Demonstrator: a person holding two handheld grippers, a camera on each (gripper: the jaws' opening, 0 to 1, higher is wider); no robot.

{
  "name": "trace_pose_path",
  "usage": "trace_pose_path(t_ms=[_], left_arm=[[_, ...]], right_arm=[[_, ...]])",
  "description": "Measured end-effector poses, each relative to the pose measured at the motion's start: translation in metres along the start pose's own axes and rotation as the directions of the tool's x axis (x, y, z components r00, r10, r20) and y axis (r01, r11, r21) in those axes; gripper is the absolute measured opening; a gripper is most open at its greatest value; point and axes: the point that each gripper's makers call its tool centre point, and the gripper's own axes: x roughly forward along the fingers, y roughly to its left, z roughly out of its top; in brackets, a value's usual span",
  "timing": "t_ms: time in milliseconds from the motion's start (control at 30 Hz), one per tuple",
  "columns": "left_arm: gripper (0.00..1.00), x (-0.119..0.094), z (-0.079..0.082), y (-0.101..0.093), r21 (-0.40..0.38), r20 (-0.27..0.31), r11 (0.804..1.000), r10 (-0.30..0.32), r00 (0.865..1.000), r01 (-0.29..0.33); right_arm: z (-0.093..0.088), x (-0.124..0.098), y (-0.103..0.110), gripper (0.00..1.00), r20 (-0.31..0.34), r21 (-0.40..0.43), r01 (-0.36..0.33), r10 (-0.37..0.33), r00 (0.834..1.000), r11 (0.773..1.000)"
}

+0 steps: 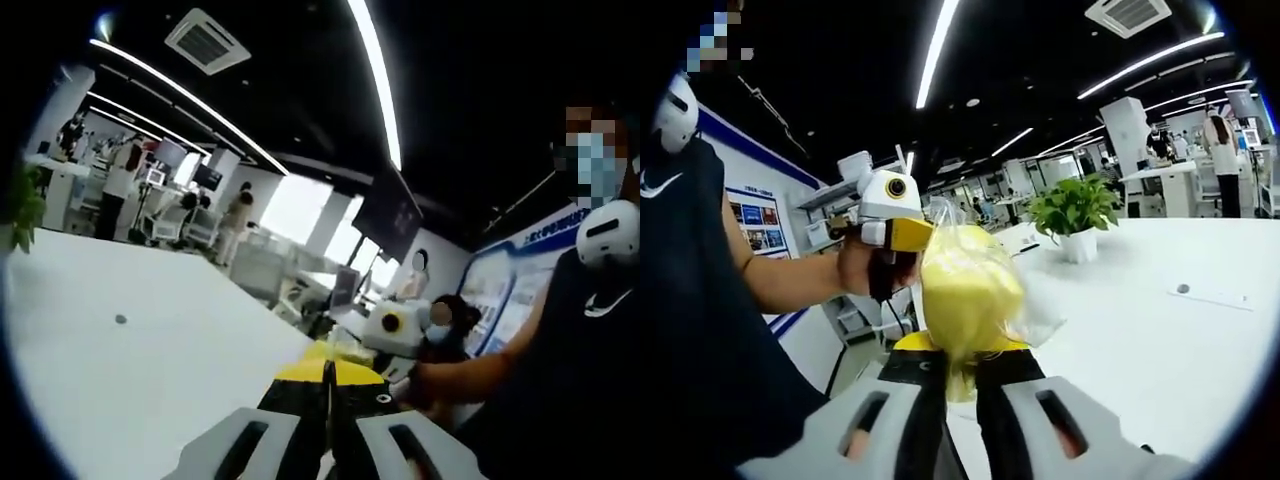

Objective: Compare the silicone blocks by pressing each to a similar depth, holding the contact briefly, and releasing to observe deformation and rebound differences across the visible hardness samples.

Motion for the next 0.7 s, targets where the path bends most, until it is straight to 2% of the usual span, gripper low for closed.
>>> trace_pose_path(t_ms=[467,700], left_arm=[[0.0,0.0038,-0.0027,0.0035,0.031,-0.006,0.998,0.048,0.999,-0.048],[0.0,0.0022,-0.0026,0.0024,0.049,-0.004,0.998,0.044,0.999,-0.044]], right_arm=[[-0.0017,-0.0021,-0.0018,0.02,-0.053,0.011,0.012,-0.011,0.999,1.0],[-0.0019,-0.0022,0.0016,0.01,-0.067,0.02,-0.003,0.004,0.998,1.0]])
